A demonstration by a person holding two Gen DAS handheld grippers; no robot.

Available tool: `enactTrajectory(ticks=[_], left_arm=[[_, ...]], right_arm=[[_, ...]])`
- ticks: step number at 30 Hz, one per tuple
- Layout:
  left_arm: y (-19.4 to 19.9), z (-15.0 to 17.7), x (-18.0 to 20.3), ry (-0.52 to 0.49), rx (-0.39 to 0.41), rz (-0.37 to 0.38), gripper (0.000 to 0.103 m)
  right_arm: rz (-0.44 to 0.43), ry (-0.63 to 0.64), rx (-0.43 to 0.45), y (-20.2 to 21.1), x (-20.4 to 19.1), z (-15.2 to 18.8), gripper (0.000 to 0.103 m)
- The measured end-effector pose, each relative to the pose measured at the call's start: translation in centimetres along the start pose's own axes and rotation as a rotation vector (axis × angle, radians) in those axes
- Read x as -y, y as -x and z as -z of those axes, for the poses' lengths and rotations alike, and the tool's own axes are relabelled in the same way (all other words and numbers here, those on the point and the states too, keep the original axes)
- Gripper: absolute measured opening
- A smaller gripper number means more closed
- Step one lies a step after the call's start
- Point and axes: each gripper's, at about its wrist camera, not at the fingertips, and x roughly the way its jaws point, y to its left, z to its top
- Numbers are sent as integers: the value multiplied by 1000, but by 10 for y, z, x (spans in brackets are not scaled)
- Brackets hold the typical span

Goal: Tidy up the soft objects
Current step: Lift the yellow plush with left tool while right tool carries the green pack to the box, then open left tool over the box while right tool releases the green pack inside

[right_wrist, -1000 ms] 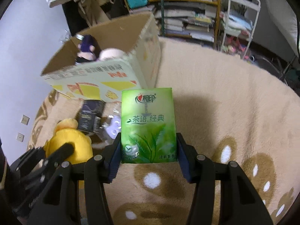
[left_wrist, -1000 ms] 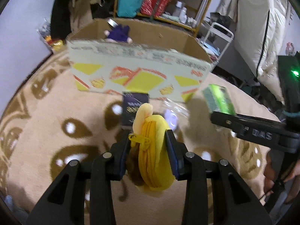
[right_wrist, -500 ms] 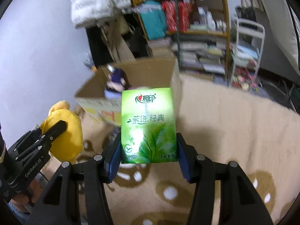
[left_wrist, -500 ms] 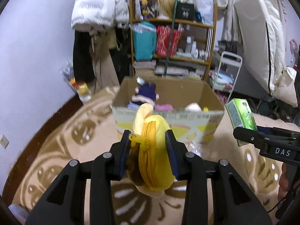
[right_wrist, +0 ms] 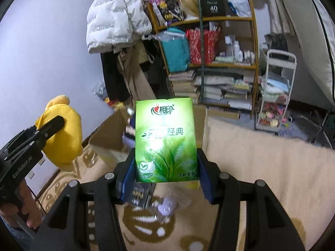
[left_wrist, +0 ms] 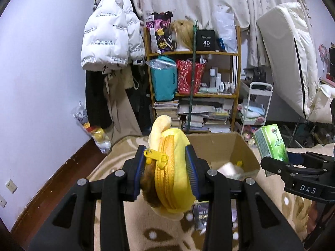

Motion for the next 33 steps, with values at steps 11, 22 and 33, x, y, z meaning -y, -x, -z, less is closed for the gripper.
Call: enactTrajectory(ticks=[11,22,33], left_arm=[[-36,-18,-10,-58,44,-9,36],[-74,-7,-13,-4,-12,14,36],[-95,1,-6,-1,-68,24,40]], right_arm=[[15,10,74,-17,3,-37,57],[1,2,45,-47,8,-25,57],[-8,-22,29,-59,17,-20,57]])
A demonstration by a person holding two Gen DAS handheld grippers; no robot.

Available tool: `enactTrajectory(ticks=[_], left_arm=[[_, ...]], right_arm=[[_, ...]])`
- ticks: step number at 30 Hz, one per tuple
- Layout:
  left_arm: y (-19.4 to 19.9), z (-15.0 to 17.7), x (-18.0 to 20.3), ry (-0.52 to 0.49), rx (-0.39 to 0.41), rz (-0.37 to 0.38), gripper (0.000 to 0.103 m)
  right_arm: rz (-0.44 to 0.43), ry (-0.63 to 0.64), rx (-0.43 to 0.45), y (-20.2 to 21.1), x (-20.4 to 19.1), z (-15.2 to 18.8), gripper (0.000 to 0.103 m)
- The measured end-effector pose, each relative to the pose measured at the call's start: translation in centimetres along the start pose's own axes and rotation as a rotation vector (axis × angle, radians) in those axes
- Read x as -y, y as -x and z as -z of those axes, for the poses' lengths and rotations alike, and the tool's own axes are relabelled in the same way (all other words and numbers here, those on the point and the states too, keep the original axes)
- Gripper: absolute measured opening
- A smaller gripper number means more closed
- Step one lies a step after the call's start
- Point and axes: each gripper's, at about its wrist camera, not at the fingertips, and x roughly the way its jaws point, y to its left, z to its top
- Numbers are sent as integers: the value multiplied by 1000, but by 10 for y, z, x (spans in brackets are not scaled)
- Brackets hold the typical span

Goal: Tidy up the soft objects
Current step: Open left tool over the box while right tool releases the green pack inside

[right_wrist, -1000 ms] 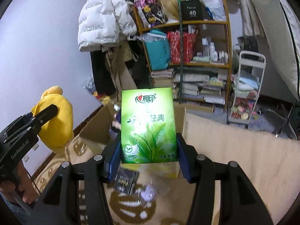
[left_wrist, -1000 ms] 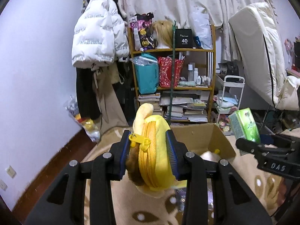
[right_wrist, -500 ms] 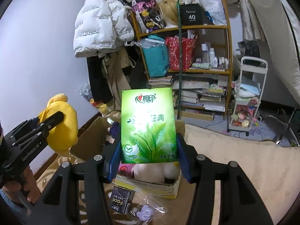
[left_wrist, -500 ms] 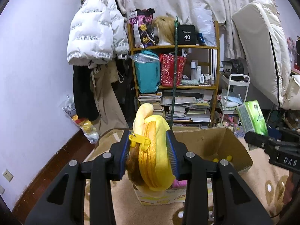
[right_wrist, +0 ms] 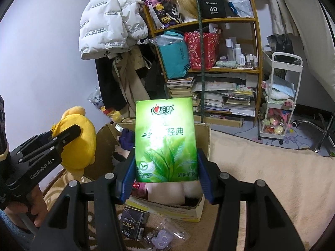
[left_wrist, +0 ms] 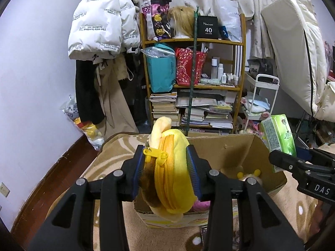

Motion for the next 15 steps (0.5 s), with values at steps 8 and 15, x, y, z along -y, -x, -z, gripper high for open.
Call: enactTrajectory(ticks=[8,15], left_arm=[[-9,5,-3,25,-38,1,64],[-8,6,-7,33,-54,-12,83]], right_arm=[[-28,-13,-48,-12,0,6,57],[-31,-17,-67,-15,0,9,65]])
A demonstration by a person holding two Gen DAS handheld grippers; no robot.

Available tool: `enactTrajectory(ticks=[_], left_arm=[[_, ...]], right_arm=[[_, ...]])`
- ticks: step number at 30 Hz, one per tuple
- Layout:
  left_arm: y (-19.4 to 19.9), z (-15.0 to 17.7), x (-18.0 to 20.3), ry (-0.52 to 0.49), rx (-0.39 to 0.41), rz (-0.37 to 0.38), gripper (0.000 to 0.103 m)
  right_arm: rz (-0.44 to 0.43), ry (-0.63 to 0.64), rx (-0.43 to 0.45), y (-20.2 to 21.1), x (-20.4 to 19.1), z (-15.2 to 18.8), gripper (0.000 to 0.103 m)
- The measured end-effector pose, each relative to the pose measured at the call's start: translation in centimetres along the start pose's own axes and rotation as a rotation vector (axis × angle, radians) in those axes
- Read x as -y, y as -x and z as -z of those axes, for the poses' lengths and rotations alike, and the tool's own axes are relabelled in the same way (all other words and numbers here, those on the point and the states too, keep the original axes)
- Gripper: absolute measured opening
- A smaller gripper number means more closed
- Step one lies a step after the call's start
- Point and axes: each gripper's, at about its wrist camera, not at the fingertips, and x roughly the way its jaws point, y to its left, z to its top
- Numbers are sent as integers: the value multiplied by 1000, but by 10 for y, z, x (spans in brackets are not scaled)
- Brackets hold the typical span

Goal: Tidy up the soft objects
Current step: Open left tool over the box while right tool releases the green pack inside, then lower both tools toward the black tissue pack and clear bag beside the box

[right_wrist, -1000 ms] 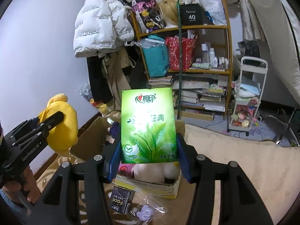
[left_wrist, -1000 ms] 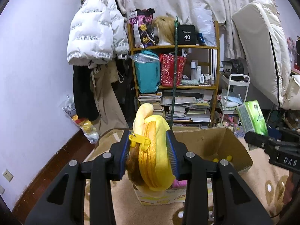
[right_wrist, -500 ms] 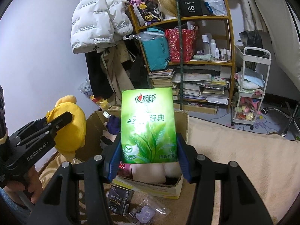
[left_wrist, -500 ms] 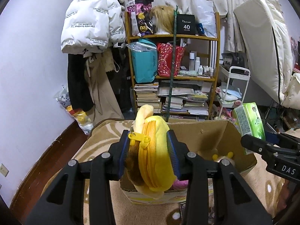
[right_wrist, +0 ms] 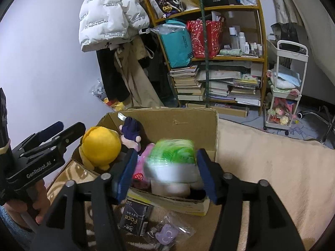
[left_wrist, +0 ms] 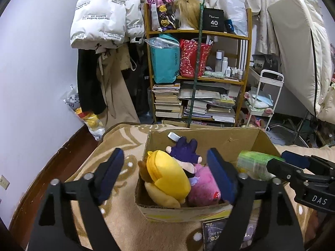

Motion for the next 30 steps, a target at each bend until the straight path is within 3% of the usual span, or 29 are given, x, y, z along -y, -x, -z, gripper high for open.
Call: enactTrajectory(ticks=[2,6,16,30], left_arm=[[2,0,-2,4,1,-8,85],[7,1,-8,28,-6,-18,95],[26,7,-21,77,-36,-48,99],[73,25,-17,26,-100,-28,99]], right_arm=[[2,0,3,2,0,1,66],[9,-9,14,8,1,1,79],[37,12,19,32,-6,8,99],[77,50,0,78,-24,29,103]])
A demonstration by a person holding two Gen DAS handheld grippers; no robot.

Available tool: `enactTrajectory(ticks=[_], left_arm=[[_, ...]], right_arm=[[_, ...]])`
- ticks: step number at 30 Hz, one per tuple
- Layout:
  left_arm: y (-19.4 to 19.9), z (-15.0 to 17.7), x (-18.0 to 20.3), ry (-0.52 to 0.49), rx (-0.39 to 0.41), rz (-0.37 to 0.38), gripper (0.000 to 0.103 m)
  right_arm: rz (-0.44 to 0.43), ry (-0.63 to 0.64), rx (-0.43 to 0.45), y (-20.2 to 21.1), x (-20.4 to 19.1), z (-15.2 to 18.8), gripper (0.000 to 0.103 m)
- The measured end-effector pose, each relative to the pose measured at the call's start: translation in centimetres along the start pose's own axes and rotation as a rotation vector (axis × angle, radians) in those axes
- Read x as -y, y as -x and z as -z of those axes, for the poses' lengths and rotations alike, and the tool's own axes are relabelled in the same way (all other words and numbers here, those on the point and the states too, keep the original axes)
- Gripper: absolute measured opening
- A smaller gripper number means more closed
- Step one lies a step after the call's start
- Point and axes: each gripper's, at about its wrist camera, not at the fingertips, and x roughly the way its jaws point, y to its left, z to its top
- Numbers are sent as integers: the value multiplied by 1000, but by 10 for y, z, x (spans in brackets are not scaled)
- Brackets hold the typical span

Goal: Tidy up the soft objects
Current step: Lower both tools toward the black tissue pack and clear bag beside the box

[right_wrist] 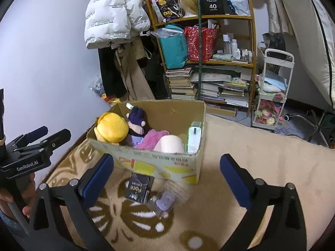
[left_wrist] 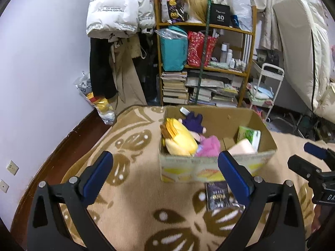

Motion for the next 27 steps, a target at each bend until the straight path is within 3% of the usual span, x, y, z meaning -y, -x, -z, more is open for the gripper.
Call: enactTrajectory(ticks=[13,27], left_arm=[[25,20,11,-33,-43,20,99],[-6,20,6,14,-115,71,99]], right_arm=[[31,35,-34,21,-11,27,103],[59,32,-94,-5,-6,34,103]])
